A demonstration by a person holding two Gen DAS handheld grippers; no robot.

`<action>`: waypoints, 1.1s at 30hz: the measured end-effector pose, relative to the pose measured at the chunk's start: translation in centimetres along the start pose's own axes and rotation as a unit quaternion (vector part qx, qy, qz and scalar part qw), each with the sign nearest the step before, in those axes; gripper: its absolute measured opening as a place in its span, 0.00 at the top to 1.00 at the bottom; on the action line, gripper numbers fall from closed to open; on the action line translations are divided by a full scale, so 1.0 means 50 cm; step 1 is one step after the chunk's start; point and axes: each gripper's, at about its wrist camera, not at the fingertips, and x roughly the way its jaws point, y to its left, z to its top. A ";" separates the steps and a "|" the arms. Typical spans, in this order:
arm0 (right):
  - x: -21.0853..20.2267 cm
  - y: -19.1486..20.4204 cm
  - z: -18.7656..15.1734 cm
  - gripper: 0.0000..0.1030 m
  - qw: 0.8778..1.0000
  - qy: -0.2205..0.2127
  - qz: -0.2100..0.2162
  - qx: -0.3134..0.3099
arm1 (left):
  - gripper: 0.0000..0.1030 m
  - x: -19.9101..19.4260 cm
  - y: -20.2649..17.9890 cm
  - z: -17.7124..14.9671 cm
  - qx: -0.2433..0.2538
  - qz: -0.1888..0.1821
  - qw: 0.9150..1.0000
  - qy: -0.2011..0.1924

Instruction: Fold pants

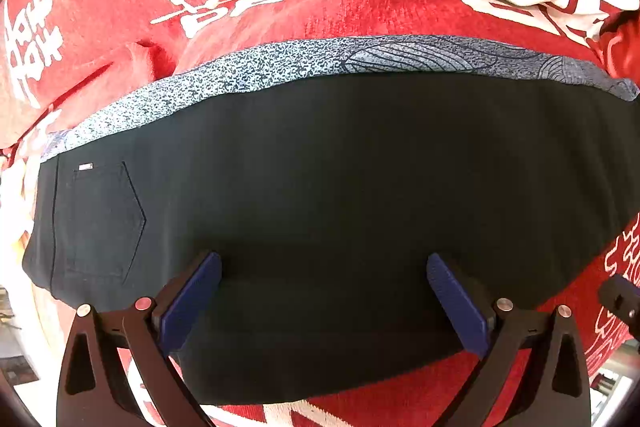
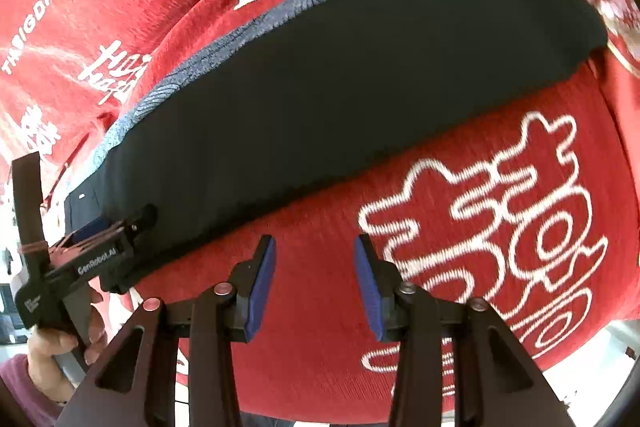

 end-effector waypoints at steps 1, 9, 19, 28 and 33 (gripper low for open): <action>-0.001 -0.004 -0.003 0.56 1.000 0.001 0.002 0.003 | 0.00 0.000 -0.001 0.000 0.000 0.002 1.000 0.000; -0.010 -0.052 -0.024 0.55 0.999 0.012 0.027 0.041 | 0.00 -0.004 -0.009 0.004 0.005 0.019 1.000 0.006; -0.091 -0.201 0.047 0.48 0.990 -0.072 0.042 0.113 | 0.00 -0.045 -0.048 0.029 0.015 -0.020 1.000 -0.013; -0.104 -0.322 0.132 0.48 0.978 -0.118 0.026 0.168 | 0.00 -0.054 -0.235 0.108 0.037 -0.063 0.996 -0.050; -0.097 -0.338 0.151 0.86 0.978 -0.113 0.020 0.175 | 0.00 0.000 -0.287 0.099 0.032 -0.043 0.998 -0.021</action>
